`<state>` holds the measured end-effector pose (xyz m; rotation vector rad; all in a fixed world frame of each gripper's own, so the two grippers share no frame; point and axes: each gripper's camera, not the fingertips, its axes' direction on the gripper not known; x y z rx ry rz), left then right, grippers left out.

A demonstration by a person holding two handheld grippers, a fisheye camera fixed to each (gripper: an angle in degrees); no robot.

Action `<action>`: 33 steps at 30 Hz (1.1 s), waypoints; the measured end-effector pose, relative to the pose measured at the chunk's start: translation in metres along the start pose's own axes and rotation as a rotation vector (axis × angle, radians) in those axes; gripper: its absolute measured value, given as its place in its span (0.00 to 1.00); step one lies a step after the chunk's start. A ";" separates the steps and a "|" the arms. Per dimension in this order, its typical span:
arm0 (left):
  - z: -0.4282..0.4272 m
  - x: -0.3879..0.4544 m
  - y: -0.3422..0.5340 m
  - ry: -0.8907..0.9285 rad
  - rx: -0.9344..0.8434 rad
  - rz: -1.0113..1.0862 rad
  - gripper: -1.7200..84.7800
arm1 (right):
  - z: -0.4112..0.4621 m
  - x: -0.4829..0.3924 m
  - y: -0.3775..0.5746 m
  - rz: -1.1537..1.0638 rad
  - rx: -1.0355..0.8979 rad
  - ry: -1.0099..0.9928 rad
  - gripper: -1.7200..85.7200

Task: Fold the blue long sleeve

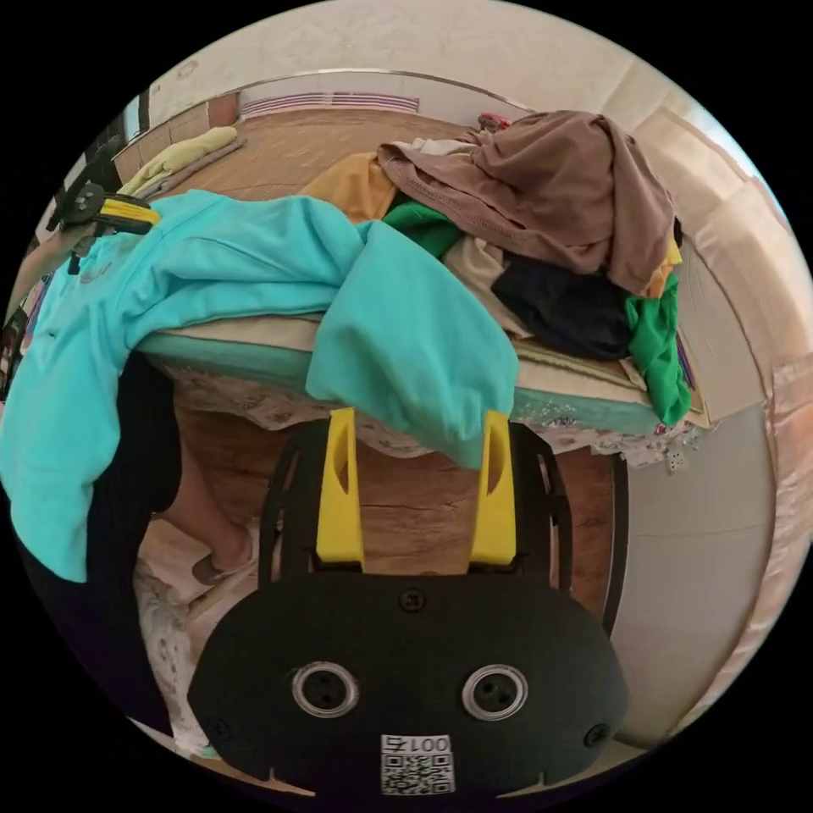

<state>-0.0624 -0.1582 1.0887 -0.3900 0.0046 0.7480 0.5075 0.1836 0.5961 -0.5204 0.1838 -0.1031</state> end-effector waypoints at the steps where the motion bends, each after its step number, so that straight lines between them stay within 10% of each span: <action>1: 0.001 0.000 0.003 0.010 0.006 -0.010 0.01 | 0.005 0.009 -0.004 -0.023 -0.011 0.008 0.15; 9: 0.007 0.007 0.020 0.017 -0.008 -0.031 0.01 | -0.023 0.131 0.041 0.250 0.044 -0.309 0.05; 15: 0.008 0.018 0.026 -0.022 -0.095 0.029 0.01 | -0.060 0.245 0.124 0.643 0.301 -1.134 0.04; 23: -0.070 0.085 0.072 -0.041 0.084 0.172 0.01 | -0.078 0.258 0.175 0.859 0.352 -1.351 0.04; 33: -0.115 0.204 0.085 0.470 0.354 0.329 0.01 | -0.086 0.210 0.174 0.822 0.335 -1.589 0.03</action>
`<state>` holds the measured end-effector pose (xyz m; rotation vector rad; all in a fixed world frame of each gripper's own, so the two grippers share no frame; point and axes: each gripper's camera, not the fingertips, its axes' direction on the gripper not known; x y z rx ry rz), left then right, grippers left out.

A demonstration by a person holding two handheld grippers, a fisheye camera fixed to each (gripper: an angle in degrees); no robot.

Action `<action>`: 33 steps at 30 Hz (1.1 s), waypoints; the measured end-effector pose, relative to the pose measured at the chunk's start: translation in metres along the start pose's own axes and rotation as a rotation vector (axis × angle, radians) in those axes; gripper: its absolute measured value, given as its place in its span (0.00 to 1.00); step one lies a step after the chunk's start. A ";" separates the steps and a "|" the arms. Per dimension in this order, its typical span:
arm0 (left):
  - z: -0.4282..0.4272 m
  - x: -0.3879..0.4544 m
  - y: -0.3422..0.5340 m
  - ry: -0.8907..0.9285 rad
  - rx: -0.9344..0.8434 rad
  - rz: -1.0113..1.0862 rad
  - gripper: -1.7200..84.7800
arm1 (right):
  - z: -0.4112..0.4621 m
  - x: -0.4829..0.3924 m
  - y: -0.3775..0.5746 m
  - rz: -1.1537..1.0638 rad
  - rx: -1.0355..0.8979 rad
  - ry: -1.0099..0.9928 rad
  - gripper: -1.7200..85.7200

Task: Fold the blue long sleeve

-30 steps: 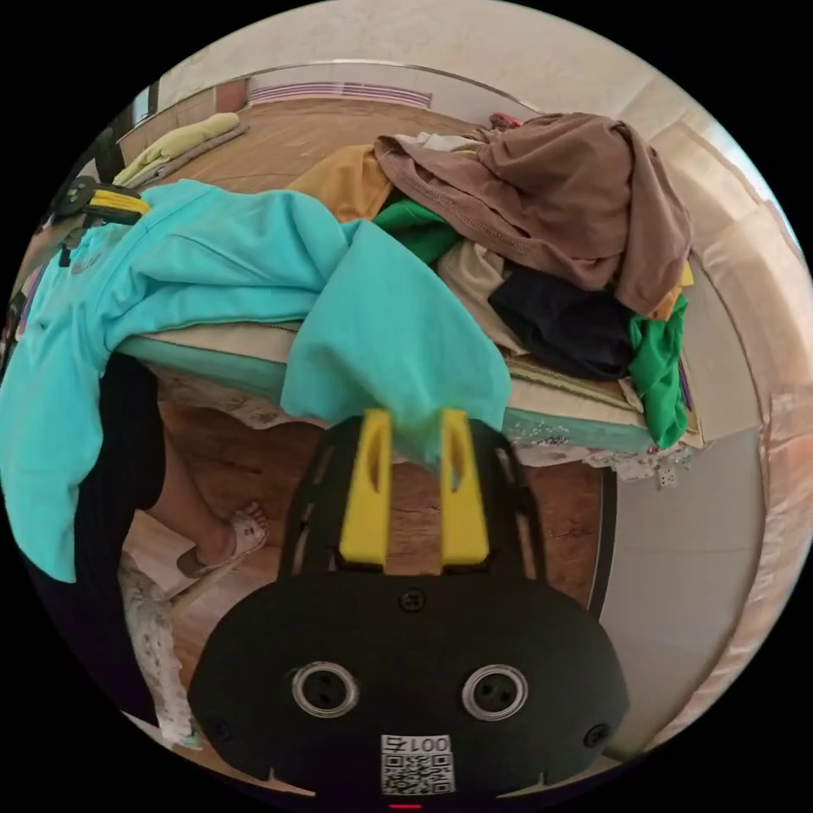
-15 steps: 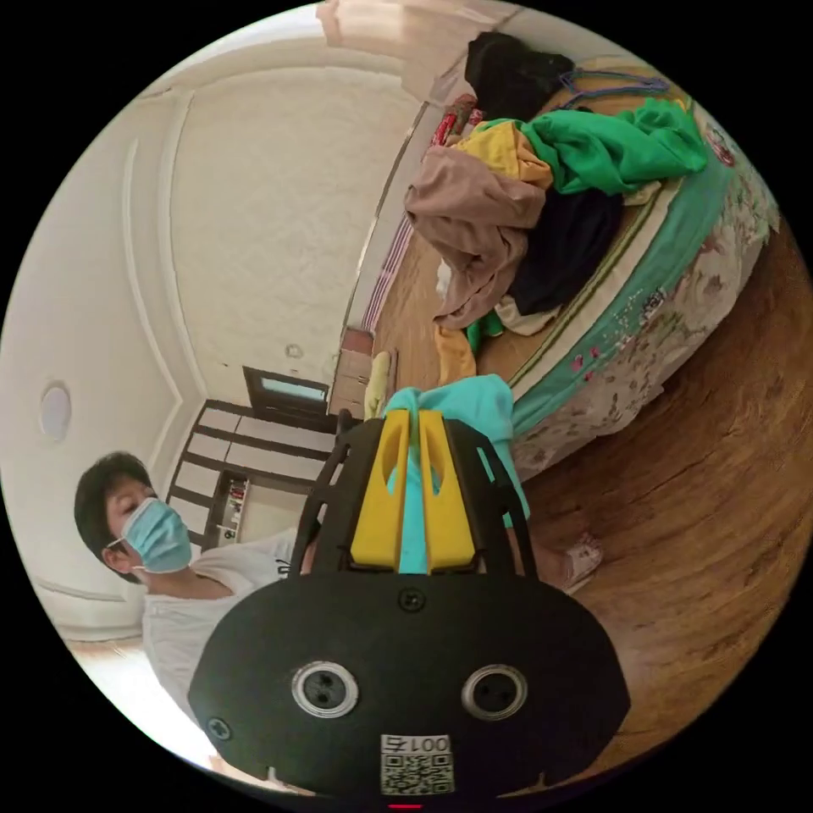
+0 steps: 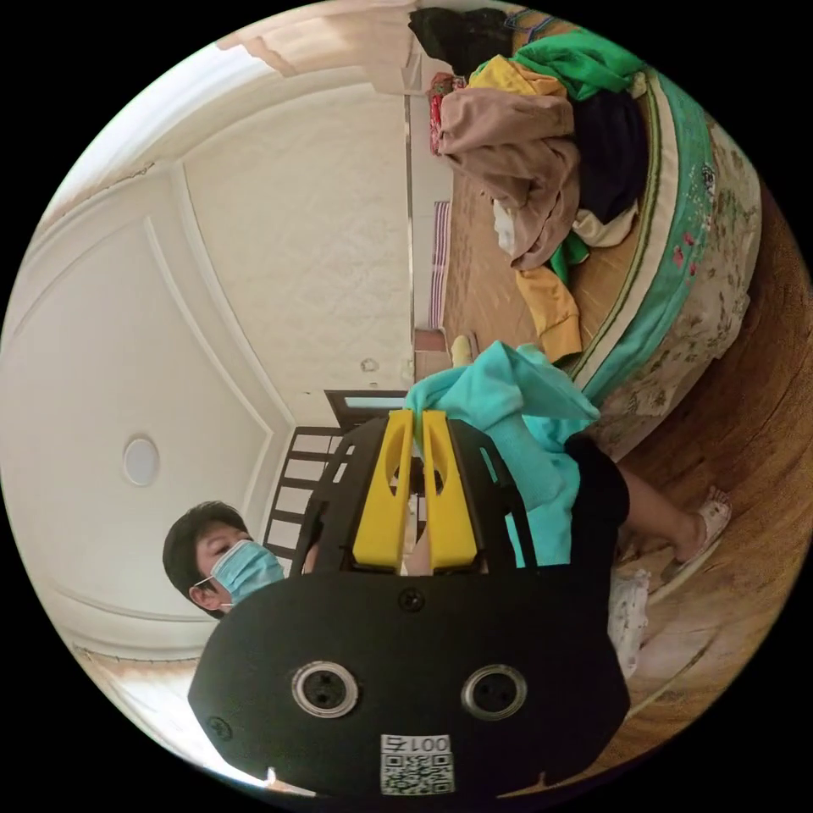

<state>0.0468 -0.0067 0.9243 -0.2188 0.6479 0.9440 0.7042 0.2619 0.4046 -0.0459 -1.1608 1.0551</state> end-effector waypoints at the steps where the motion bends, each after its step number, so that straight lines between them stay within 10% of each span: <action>1: 0.004 0.002 -0.004 0.022 0.014 -0.010 0.01 | 0.006 -0.004 0.007 -0.006 -0.013 -0.014 0.03; 17: -0.199 -0.006 0.125 -0.153 0.344 -0.186 0.01 | 0.278 -0.042 0.133 -0.374 -0.658 0.028 0.04; 24: -0.191 0.027 0.274 -0.419 -0.009 -0.435 0.01 | 0.436 0.011 0.274 -0.710 -1.010 0.294 0.09; 28: -0.167 0.073 0.319 -0.412 -0.173 -0.472 0.01 | 0.451 0.016 0.354 -1.253 -0.963 0.732 0.13; 33: -0.154 0.107 0.322 -0.365 -0.215 -0.487 0.02 | 0.468 0.027 0.393 -1.360 -1.017 0.793 0.16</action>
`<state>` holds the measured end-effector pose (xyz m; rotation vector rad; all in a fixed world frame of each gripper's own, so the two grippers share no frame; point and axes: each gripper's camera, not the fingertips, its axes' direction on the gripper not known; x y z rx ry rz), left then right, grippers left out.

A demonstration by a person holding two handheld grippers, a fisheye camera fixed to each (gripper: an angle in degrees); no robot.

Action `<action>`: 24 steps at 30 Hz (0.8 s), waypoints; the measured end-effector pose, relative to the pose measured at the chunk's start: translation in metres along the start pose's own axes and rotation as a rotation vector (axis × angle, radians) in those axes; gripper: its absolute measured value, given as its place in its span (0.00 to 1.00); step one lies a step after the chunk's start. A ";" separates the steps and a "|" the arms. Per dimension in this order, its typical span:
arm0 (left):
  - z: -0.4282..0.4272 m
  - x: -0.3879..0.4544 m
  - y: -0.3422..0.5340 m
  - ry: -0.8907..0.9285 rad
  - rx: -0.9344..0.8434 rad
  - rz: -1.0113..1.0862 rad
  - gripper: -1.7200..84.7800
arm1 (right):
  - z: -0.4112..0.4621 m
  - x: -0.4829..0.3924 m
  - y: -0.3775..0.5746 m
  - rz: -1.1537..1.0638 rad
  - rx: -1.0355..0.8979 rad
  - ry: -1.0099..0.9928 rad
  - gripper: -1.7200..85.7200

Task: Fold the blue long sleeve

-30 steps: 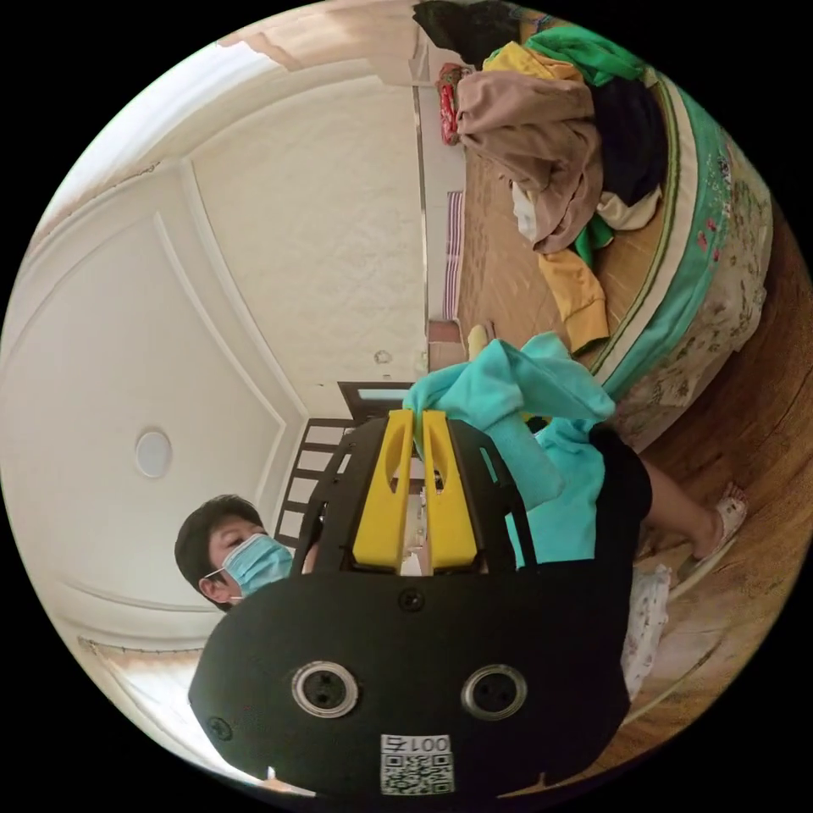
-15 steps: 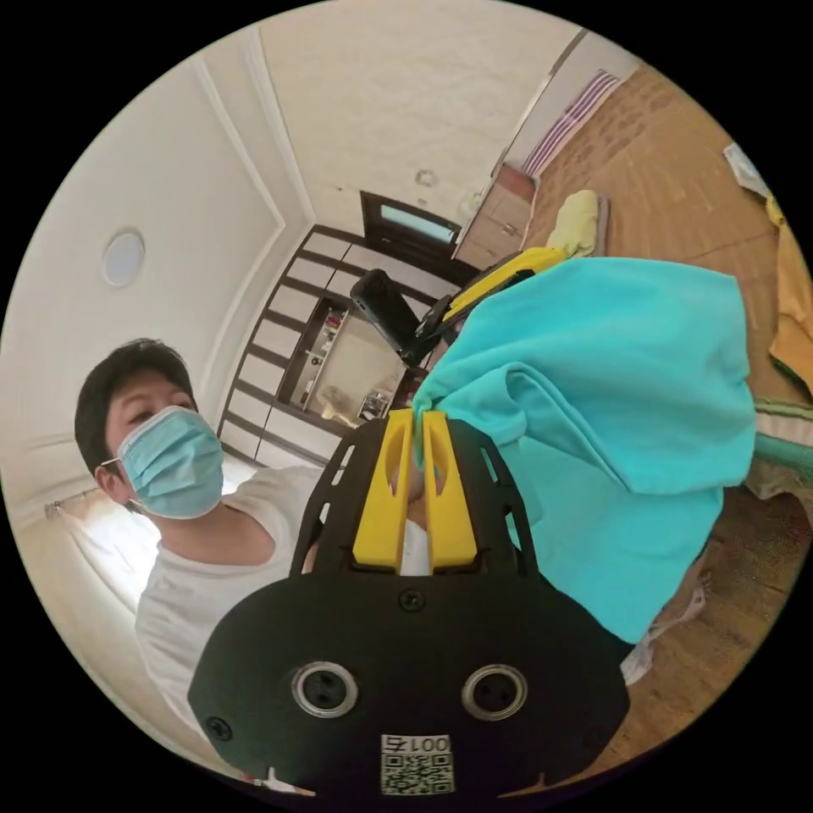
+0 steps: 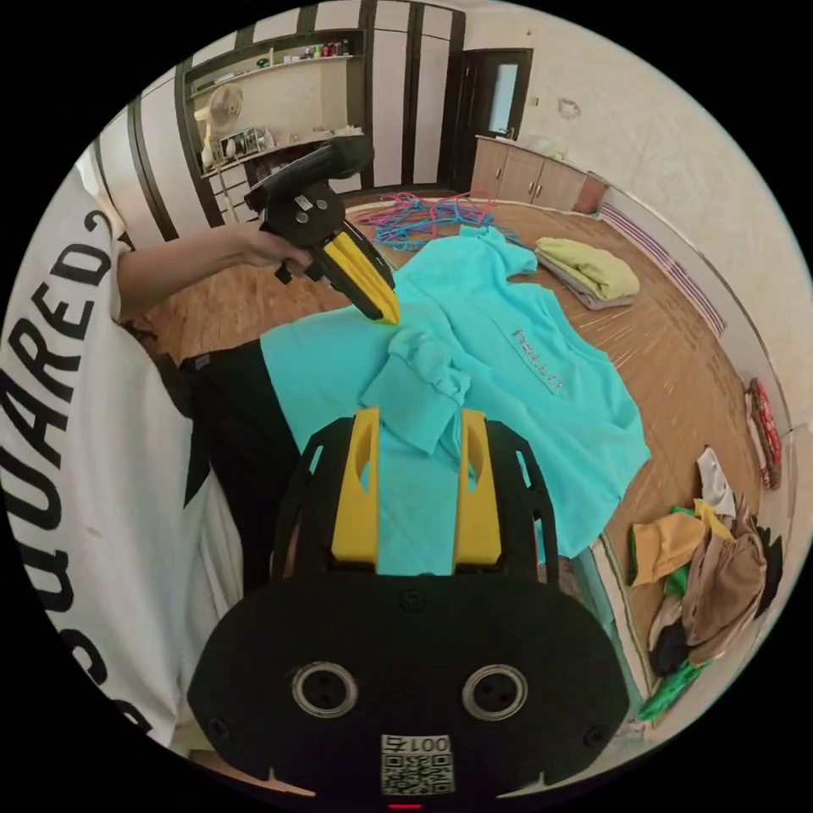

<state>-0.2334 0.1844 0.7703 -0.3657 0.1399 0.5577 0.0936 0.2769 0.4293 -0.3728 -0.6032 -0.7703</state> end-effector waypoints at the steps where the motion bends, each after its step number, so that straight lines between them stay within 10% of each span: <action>1: -0.003 0.004 0.000 0.027 0.009 0.011 0.02 | 0.007 -0.005 -0.006 -0.017 -0.007 0.000 0.17; 12: -0.012 0.056 -0.026 0.070 -0.028 0.125 0.12 | 0.119 -0.027 -0.088 -0.151 -0.297 0.083 0.11; 24: -0.048 0.096 0.008 0.122 0.159 0.087 0.17 | 0.044 0.035 -0.109 0.263 0.128 -0.477 0.03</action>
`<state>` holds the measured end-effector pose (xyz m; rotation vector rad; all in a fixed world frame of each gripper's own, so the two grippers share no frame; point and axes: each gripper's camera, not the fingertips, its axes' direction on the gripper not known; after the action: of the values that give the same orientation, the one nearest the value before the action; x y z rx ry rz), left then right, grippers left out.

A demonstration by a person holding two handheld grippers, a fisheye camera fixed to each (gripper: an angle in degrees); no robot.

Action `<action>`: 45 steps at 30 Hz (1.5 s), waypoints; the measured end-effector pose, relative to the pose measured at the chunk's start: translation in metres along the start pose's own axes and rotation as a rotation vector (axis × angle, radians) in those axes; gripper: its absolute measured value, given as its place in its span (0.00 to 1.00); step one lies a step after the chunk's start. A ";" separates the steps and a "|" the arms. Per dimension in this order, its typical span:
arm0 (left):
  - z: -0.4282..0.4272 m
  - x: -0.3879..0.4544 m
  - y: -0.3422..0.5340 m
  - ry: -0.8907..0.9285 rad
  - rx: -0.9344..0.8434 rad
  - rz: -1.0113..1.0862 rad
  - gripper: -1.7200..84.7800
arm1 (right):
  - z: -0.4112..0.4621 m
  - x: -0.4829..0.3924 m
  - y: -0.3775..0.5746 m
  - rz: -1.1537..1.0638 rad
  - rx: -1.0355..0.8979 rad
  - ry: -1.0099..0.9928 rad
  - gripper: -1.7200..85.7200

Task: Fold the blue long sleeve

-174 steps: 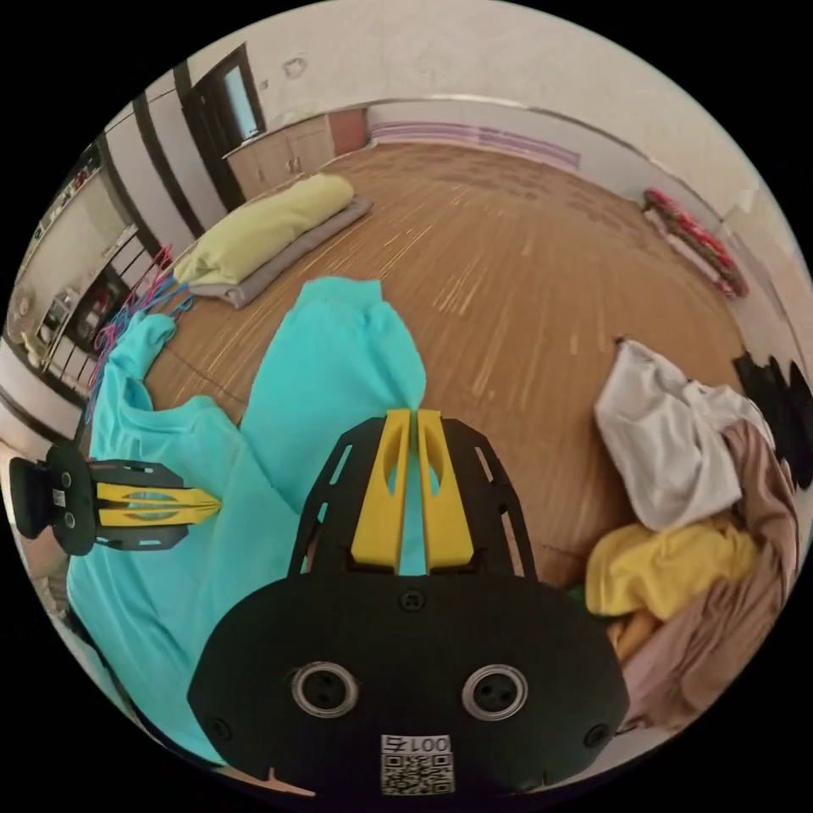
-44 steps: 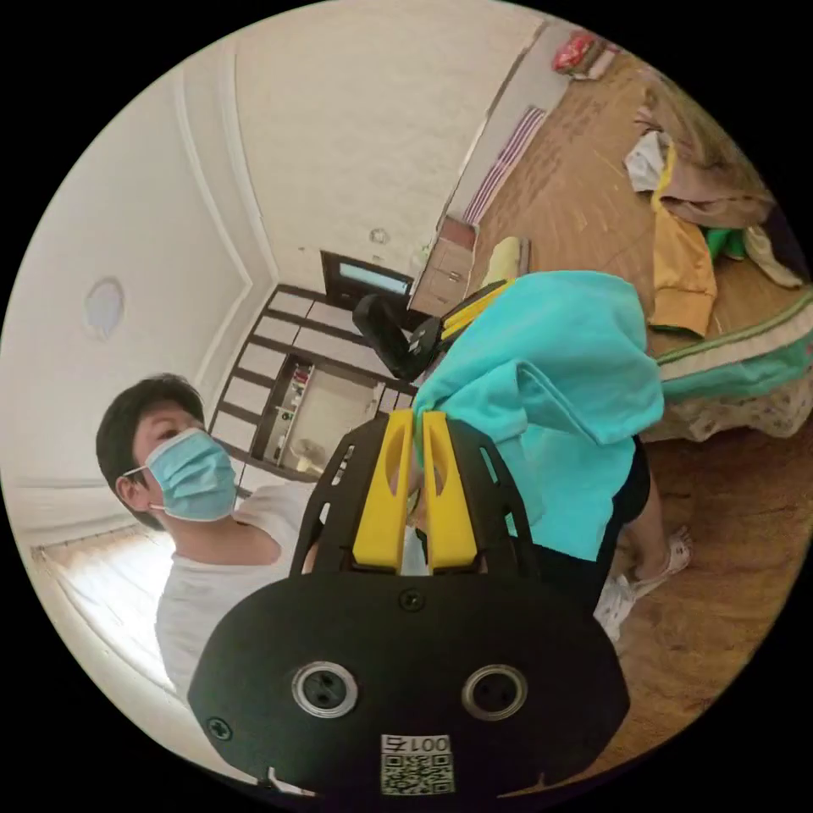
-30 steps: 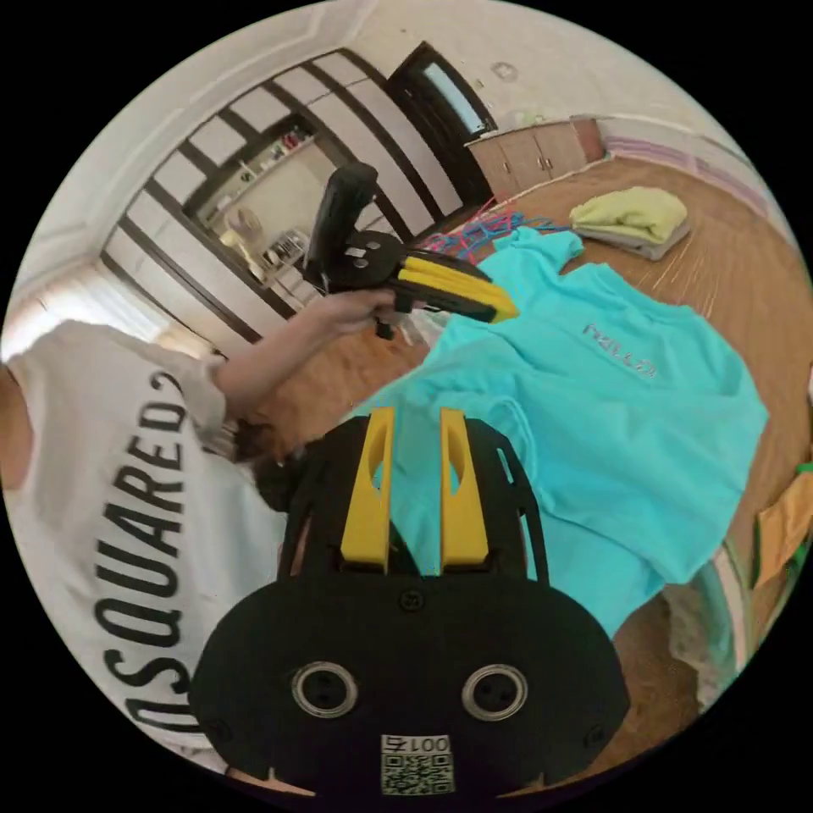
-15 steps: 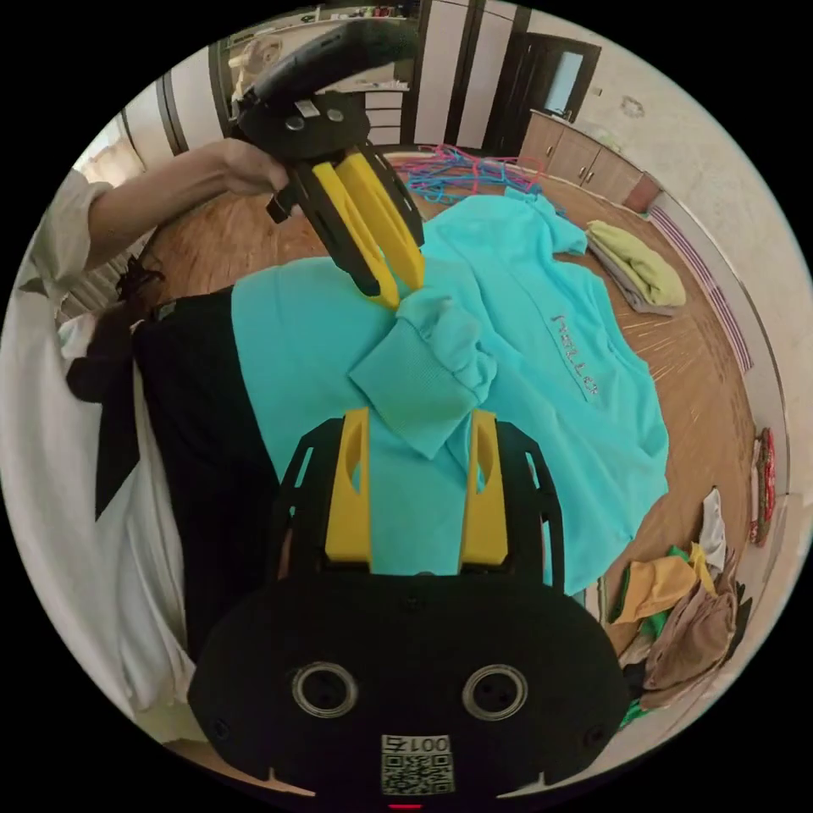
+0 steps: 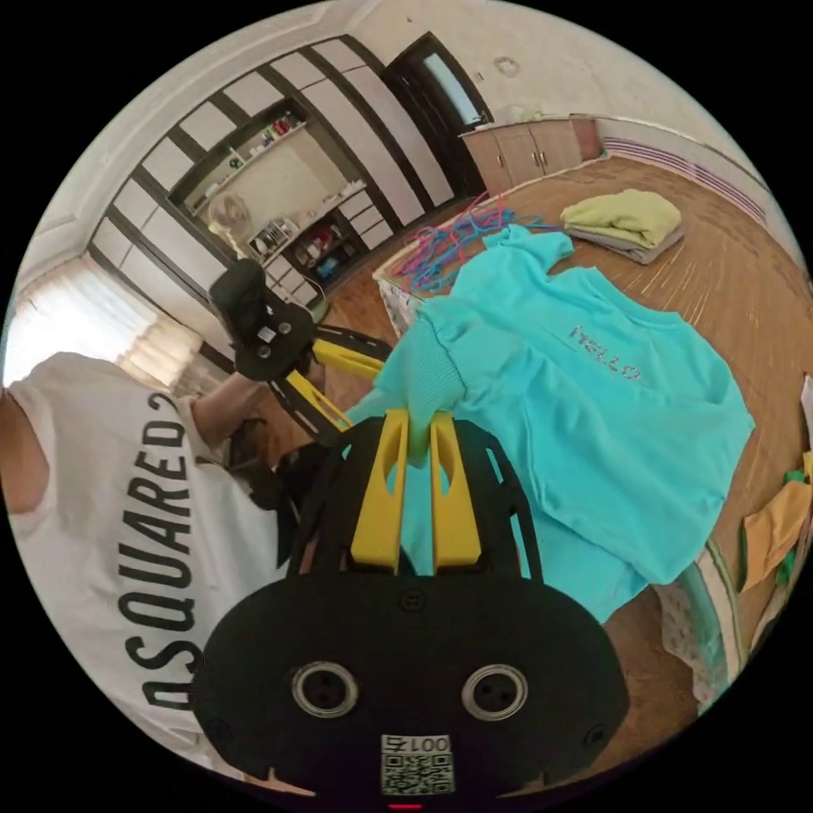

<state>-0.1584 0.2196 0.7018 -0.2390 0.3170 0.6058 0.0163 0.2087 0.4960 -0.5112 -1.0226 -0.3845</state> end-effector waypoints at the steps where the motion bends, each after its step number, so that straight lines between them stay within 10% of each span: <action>1: -0.003 0.004 0.001 -0.060 0.007 -0.005 0.17 | 0.004 -0.001 -0.005 0.013 -0.002 -0.034 0.03; 17: -0.018 -0.022 0.069 -0.368 -0.157 -0.196 0.05 | 0.096 -0.081 -0.049 -0.338 -0.032 0.032 0.12; 23: -0.037 -0.039 0.047 -0.409 -0.104 -0.194 0.07 | 0.027 -0.022 -0.009 -0.250 0.071 0.454 0.14; 33: 0.027 -0.116 -0.202 -0.136 0.043 0.081 0.08 | -0.003 0.110 0.067 0.006 -0.240 0.906 0.16; 45: 0.186 -0.189 -0.424 0.006 -0.217 0.118 0.12 | -0.017 0.170 0.079 -0.032 -0.072 0.738 0.14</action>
<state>-0.0136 -0.1584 0.9951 -0.4326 0.2719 0.7569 0.1507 0.2521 0.6209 -0.3693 -0.3043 -0.5843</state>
